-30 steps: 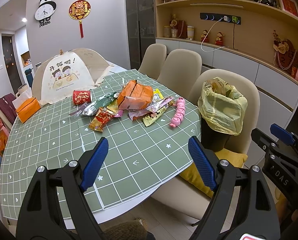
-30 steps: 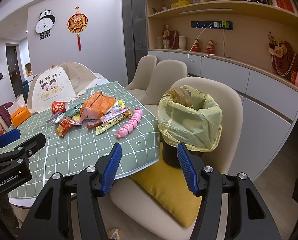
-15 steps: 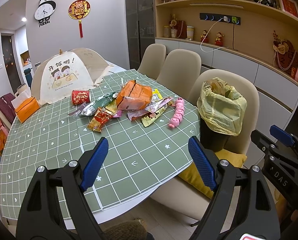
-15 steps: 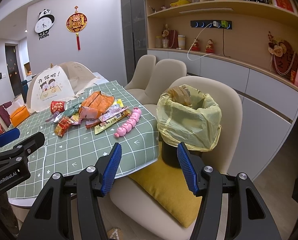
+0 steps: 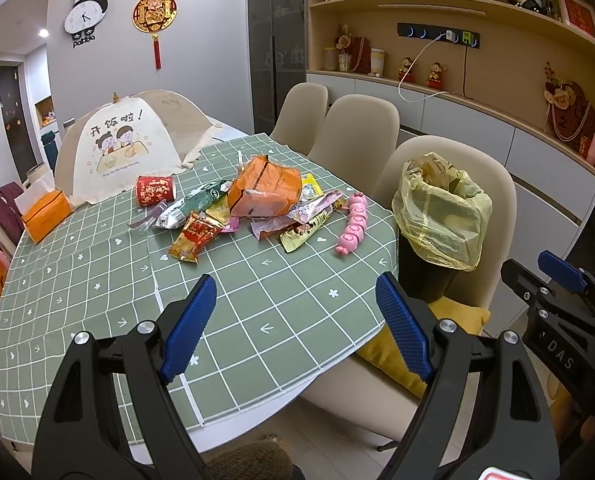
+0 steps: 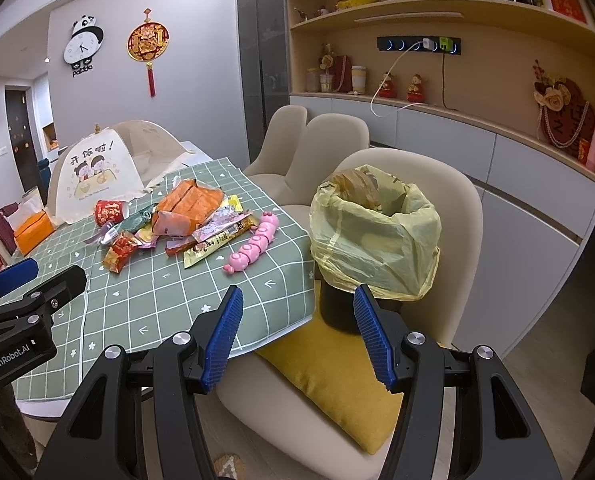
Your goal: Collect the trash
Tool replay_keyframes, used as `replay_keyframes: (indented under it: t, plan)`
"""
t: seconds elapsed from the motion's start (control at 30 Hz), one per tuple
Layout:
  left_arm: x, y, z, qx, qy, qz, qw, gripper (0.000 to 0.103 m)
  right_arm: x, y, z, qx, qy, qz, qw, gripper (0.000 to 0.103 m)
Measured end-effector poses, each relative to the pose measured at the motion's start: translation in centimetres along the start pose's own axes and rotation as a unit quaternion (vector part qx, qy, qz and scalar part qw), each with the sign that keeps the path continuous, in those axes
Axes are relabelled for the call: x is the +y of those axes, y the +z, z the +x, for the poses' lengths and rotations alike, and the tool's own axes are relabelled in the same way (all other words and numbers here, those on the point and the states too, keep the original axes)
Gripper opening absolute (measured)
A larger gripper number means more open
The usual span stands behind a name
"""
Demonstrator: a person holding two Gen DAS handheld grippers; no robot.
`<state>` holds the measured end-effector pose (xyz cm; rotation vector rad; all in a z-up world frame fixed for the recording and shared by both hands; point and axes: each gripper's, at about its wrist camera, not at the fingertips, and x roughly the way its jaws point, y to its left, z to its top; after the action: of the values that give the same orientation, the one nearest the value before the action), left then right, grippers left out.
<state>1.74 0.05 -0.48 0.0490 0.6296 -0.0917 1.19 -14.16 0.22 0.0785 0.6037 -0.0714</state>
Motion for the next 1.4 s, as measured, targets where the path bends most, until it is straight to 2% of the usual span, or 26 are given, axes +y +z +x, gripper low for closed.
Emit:
replay_keyframes:
  t: [0.23,0.43,0.67,0.87,1.0,1.07,1.13,1.23,1.33,1.37,1.4]
  plan:
    - [3.1,1.8,3.4,0.002,-0.010,0.008,0.9999,0.078,0.9,0.8,2.5,0.018,-0.012,0.005,1.000,0.055]
    - [8.9,3.7,8.8,0.027,-0.014,0.017,0.9994,0.078,3.2,2.2,5.8,0.038,-0.016,0.002,0.999,0.055]
    - [18.3,8.2,16.3,0.030,-0.036,0.017,0.9988,0.078,7.6,4.2,10.1,0.060,-0.023,-0.027,0.998,0.055]
    - [28.3,12.2,23.3,0.035,-0.033,-0.042,0.9980,0.080,11.0,5.3,13.9,0.093,-0.032,-0.041,0.994,0.055]
    - [34.4,13.1,27.8,0.083,-0.032,-0.090,0.9919,0.080,12.5,5.7,15.8,0.116,-0.039,-0.037,0.992,0.055]
    - [36.2,13.1,29.5,0.101,-0.035,-0.111,0.9881,0.077,13.2,5.7,16.7,0.126,-0.045,-0.038,0.990,0.055]
    - [38.0,12.9,31.7,0.126,-0.054,-0.142,0.9803,0.067,13.7,5.7,17.4,0.136,-0.049,-0.042,0.989,0.055]
    - [39.5,12.3,34.3,0.163,-0.084,-0.173,0.9677,0.051,14.5,5.7,18.5,0.149,-0.054,-0.052,0.986,0.055]
    - [39.7,11.9,35.4,0.172,-0.110,-0.194,0.9596,0.050,15.2,6.3,19.6,0.155,-0.052,-0.055,0.985,0.055]
    - [39.7,11.9,35.8,0.181,-0.128,-0.203,0.9538,0.049,15.5,6.6,19.9,0.154,-0.051,-0.057,0.985,0.055]
    - [39.6,12.0,36.2,0.189,-0.138,-0.209,0.9495,0.044,15.7,7.0,20.2,0.153,-0.048,-0.059,0.985,0.055]
